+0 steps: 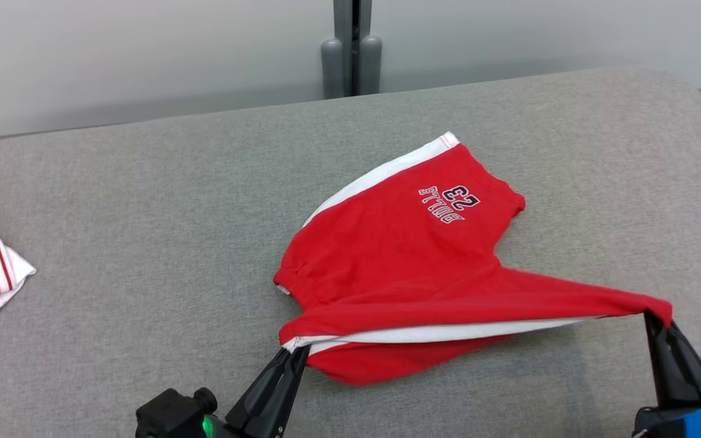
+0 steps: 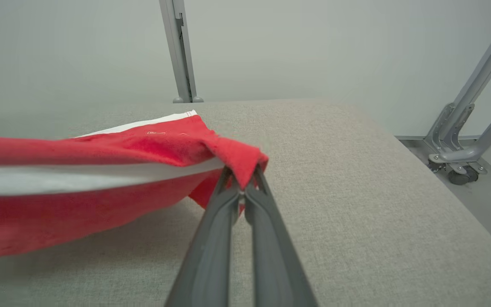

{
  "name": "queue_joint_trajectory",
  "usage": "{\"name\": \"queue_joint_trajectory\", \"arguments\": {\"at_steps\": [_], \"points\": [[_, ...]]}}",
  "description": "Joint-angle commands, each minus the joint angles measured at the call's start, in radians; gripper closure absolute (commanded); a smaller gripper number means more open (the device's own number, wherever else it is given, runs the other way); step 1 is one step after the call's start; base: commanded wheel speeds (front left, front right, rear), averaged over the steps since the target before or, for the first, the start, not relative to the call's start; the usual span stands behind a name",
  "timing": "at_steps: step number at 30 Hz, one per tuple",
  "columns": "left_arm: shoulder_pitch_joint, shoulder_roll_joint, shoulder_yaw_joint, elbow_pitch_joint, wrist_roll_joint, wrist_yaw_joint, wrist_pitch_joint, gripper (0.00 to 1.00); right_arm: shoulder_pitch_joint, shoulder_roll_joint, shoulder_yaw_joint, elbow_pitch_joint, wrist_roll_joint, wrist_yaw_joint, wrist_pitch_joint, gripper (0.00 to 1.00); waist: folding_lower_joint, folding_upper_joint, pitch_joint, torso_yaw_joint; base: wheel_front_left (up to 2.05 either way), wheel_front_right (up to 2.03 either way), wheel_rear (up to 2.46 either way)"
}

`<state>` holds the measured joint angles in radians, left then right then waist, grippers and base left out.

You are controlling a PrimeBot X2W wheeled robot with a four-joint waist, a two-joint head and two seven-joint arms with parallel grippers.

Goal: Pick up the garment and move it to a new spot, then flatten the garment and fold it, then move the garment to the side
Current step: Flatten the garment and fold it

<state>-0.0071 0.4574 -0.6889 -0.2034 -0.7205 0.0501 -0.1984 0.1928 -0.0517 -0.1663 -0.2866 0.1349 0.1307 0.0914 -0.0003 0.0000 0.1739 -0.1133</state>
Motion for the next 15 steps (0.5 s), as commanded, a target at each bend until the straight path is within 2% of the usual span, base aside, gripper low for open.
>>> {"name": "queue_joint_trajectory", "arguments": {"at_steps": [1,4,8,15], "points": [[-0.003,0.0,0.006,0.006,0.002,0.006,0.005,1.0,-0.007,0.002,-0.001,0.003,-0.026,0.0,0.008,1.0,0.0003,0.0,0.011,0.012,0.0,0.0,0.0],[-0.009,-0.047,-0.002,0.044,-0.049,0.013,0.034,1.0,-0.082,0.001,0.0,0.058,-0.045,0.0,0.05,1.0,0.0003,0.0,0.033,0.034,0.0,0.0,0.0],[-0.063,-0.111,0.017,0.12,-0.103,0.026,0.057,1.0,-0.22,-0.054,0.005,0.165,-0.084,0.0,0.109,1.0,0.0003,0.0,0.074,0.07,0.0,0.0,0.0],[-0.217,-0.219,0.051,0.243,-0.15,0.031,0.076,1.0,-0.534,-0.157,0.05,0.385,-0.06,0.0,0.21,1.0,0.0003,0.0,0.148,0.137,0.0,0.0,0.0]]}}
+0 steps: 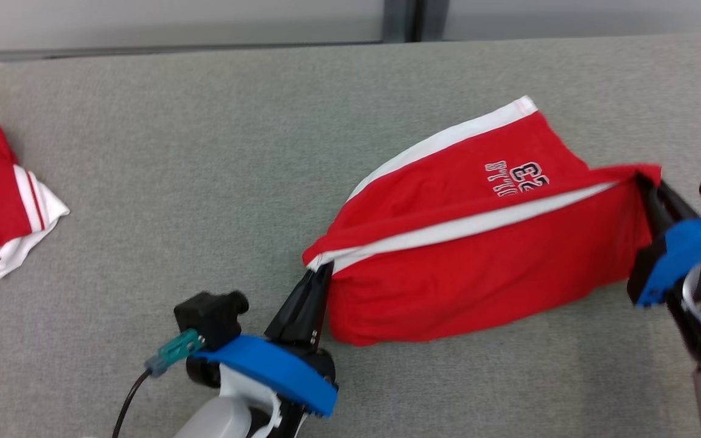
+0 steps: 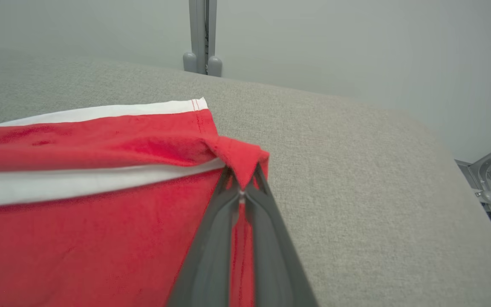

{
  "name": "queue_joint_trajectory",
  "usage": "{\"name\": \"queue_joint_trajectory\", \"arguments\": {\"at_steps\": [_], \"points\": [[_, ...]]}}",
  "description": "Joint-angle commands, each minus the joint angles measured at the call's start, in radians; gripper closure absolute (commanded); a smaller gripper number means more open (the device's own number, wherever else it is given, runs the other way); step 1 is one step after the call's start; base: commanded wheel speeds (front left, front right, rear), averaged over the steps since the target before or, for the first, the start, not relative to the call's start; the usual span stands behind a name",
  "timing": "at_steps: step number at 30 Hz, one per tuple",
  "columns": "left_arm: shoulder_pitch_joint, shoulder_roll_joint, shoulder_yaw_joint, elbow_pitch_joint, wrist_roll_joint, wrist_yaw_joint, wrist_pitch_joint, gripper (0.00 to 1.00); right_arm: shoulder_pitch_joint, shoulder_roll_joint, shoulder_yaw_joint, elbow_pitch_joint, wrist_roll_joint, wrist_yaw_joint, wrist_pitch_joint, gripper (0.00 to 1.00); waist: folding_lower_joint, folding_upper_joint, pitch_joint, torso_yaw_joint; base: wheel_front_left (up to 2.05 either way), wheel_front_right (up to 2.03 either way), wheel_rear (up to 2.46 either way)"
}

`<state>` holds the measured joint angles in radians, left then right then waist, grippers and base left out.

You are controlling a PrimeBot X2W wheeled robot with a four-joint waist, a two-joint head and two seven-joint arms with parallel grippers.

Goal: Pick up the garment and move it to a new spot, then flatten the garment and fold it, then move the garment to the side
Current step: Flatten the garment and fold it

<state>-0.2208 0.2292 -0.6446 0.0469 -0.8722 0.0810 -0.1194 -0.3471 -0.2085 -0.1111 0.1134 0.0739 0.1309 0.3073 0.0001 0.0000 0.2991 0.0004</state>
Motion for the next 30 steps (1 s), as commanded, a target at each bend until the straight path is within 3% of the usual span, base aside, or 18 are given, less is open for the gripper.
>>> {"name": "queue_joint_trajectory", "arguments": {"at_steps": [1,8,14,15,17,18,19,20,25,30], "points": [[-0.023,-0.008,0.006,0.012,-0.008,0.0,0.005,1.0,-0.036,-0.015,0.005,0.018,0.003,0.0,0.008,1.0,-0.0001,0.0,0.033,0.033,0.0,0.0,0.0],[-0.146,-0.094,0.001,0.129,-0.035,-0.019,0.034,1.0,-0.269,-0.099,0.1,0.219,0.048,0.0,0.062,1.0,-0.0001,0.0,0.093,0.097,0.0,0.0,0.0],[-0.205,-0.138,0.012,0.218,-0.065,-0.015,0.028,1.0,-0.385,-0.118,0.123,0.367,0.051,0.0,0.057,1.0,-0.0001,0.0,0.113,0.13,0.0,0.0,0.0],[-0.215,-0.143,0.011,0.229,-0.069,-0.017,0.028,1.0,-0.399,-0.118,0.125,0.391,0.049,0.0,0.051,0.95,-0.0001,0.0,0.113,0.133,0.0,0.0,0.0],[-0.229,-0.152,0.013,0.253,-0.082,-0.012,0.025,1.0,-0.421,-0.115,0.122,0.436,0.044,0.0,0.033,0.61,-0.0001,0.0,0.113,0.138,0.0,0.0,0.0],[-0.237,-0.155,0.006,0.264,-0.082,-0.014,0.031,0.75,-0.432,-0.113,0.118,0.453,0.04,0.0,0.015,0.0,-0.0001,0.0,0.113,0.139,0.0,0.0,0.0],[-0.246,-0.158,-0.001,0.27,-0.077,-0.017,0.032,0.3,-0.442,-0.112,0.112,0.469,0.03,0.0,-0.007,0.0,-0.0001,0.0,0.112,0.139,0.0,0.0,0.0],[-0.252,-0.159,-0.006,0.277,-0.075,-0.017,0.032,0.0,-0.45,-0.107,0.109,0.483,0.022,0.0,-0.028,0.0,-0.0001,0.0,0.111,0.138,0.0,0.0,0.0],[-0.259,-0.157,-0.029,0.281,-0.058,-0.023,0.023,0.0,-0.471,-0.087,0.097,0.551,0.002,0.0,-0.117,0.0,-0.0001,0.0,0.098,0.127,0.0,0.0,0.0],[-0.227,-0.11,-0.041,0.247,-0.026,-0.017,0.013,0.0,-0.472,-0.086,0.109,0.6,0.009,0.0,-0.165,0.0,-0.0001,0.0,0.074,0.112,0.0,0.0,0.0]]}}
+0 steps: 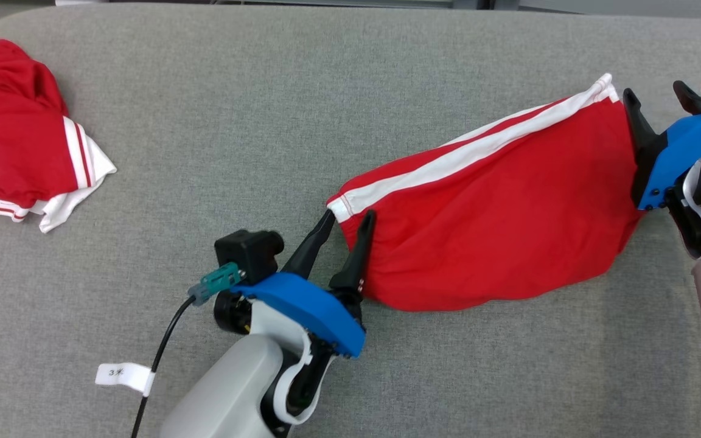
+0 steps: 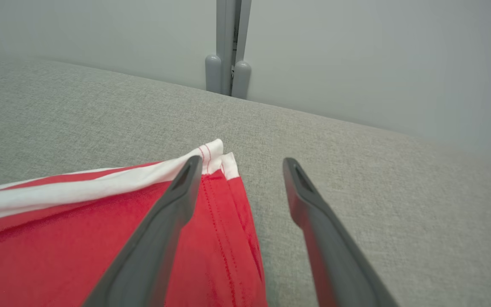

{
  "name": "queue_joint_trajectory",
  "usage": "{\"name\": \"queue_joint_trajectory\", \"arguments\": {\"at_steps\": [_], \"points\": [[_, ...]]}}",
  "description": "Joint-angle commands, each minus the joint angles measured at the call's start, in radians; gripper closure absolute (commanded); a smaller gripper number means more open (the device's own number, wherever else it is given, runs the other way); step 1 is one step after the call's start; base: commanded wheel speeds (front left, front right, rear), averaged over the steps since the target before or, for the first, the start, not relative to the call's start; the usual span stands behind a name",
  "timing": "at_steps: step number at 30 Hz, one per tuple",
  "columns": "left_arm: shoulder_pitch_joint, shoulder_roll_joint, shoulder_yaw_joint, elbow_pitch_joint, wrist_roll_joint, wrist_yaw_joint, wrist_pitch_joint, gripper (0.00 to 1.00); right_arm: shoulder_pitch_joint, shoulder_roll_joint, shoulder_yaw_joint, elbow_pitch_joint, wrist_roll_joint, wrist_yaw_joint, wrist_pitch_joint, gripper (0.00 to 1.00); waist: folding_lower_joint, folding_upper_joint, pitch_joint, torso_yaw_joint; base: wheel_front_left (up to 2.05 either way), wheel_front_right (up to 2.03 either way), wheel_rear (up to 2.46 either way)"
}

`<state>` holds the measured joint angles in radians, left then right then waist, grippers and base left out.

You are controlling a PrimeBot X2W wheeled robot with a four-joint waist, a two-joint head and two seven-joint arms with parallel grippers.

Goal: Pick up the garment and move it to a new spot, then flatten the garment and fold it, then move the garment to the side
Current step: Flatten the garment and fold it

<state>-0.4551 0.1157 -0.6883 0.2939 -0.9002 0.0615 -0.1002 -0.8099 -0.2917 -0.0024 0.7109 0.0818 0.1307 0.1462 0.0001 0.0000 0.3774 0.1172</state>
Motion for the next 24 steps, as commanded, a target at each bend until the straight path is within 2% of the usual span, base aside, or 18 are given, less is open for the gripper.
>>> {"name": "queue_joint_trajectory", "arguments": {"at_steps": [1,7,13,19,23,24], "points": [[0.02,0.033,-0.006,-0.019,0.019,0.007,-0.001,0.0,-0.004,-0.01,0.007,0.011,0.008,0.0,-0.017,0.0,-0.0001,0.0,-0.018,-0.008,0.0,0.0,0.0],[0.071,0.128,-0.001,-0.071,0.063,0.037,-0.02,0.0,0.035,-0.031,0.023,0.035,0.044,0.0,-0.029,0.0,-0.0001,0.0,-0.065,-0.009,0.0,0.0,0.0],[0.109,0.207,0.034,-0.117,0.12,0.089,-0.088,0.0,0.082,-0.055,0.028,0.073,0.09,0.0,0.024,0.0,-0.0001,0.0,-0.088,0.009,0.0,0.0,0.0],[0.141,0.24,0.089,-0.159,0.131,0.141,-0.126,0.0,0.107,-0.075,0.013,0.115,0.134,0.0,0.094,0.0,-0.0001,0.0,-0.064,0.038,0.0,0.0,0.0],[0.161,0.25,0.121,-0.181,0.121,0.155,-0.139,0.0,0.126,-0.056,0.02,0.145,0.175,0.0,0.15,0.0,-0.0001,0.0,-0.055,0.048,0.0,0.0,0.0],[0.164,0.252,0.124,-0.186,0.122,0.155,-0.141,0.0,0.133,-0.05,0.026,0.148,0.186,0.0,0.157,0.11,-0.0001,0.0,-0.054,0.049,0.0,0.0,0.0]]}}
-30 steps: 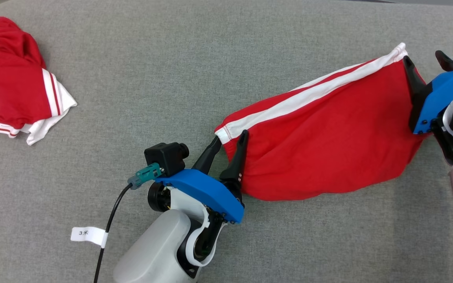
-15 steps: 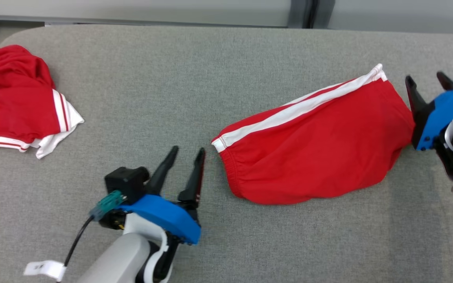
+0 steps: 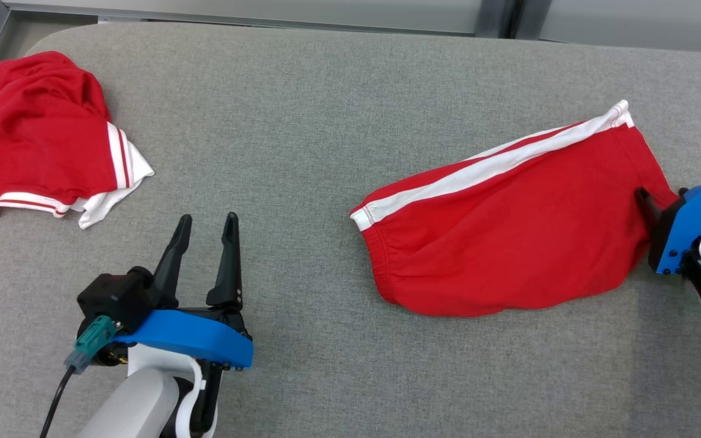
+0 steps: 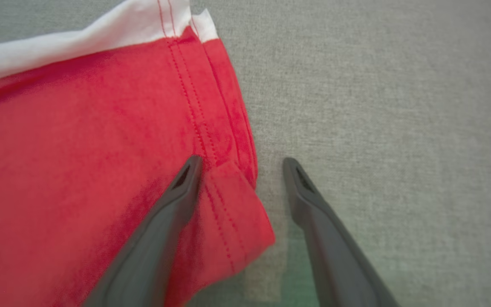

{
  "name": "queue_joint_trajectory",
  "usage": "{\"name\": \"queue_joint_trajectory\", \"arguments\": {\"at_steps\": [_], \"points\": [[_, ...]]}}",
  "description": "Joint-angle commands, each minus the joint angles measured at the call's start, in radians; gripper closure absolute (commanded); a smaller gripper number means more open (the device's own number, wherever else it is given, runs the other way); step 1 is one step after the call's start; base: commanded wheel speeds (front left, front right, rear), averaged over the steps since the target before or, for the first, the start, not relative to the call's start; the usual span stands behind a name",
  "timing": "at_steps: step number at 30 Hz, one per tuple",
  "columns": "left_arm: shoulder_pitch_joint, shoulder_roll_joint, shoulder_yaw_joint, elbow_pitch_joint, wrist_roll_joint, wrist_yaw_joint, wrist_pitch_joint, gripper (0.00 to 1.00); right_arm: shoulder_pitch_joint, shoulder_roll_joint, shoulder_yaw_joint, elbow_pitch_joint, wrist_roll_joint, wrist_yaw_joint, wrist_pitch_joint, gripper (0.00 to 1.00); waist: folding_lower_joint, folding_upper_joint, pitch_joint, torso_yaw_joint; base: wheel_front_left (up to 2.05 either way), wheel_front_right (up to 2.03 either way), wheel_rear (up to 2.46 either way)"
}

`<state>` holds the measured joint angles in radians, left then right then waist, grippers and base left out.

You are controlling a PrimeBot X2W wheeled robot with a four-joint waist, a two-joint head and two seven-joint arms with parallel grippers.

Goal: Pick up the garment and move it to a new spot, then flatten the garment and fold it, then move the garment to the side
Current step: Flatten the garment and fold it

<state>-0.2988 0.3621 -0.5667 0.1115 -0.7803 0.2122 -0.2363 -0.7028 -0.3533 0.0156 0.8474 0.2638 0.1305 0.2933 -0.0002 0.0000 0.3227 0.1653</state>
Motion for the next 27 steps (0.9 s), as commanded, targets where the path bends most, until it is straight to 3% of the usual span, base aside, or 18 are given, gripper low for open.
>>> {"name": "queue_joint_trajectory", "arguments": {"at_steps": [1,3,4,10,16,27], "points": [[0.01,0.006,0.007,-0.011,0.006,-0.001,-0.008,0.0,0.031,0.015,0.014,0.011,0.012,0.0,0.015,0.44,0.0002,0.0,0.001,0.001,0.0,0.0,0.0],[0.016,0.009,0.021,-0.018,0.008,0.002,-0.013,0.0,0.037,0.018,0.03,0.005,0.024,0.001,0.007,0.72,0.0002,0.0,-0.002,-0.002,0.0,0.0,0.0],[0.017,0.011,0.026,-0.022,0.01,0.003,-0.015,0.0,0.038,0.018,0.036,-0.001,0.029,0.001,-0.005,1.0,0.0002,0.0,-0.005,-0.005,0.0,0.0,0.0],[0.023,0.005,0.041,-0.037,0.028,-0.01,-0.023,0.0,0.03,0.019,0.042,-0.027,0.04,0.0,-0.091,1.0,0.0002,0.0,-0.03,-0.032,0.0,0.0,0.0],[0.044,-0.015,0.059,-0.02,0.046,-0.028,-0.029,0.0,0.104,0.066,-0.003,-0.048,0.061,0.0,-0.231,1.0,0.0002,0.0,-0.089,-0.074,0.0,0.0,0.0],[0.121,-0.044,0.072,0.012,0.083,-0.055,-0.03,0.0,0.375,0.199,-0.192,-0.133,0.056,0.0,-0.406,1.0,0.0002,0.0,-0.176,-0.145,0.0,0.0,0.0]]}}
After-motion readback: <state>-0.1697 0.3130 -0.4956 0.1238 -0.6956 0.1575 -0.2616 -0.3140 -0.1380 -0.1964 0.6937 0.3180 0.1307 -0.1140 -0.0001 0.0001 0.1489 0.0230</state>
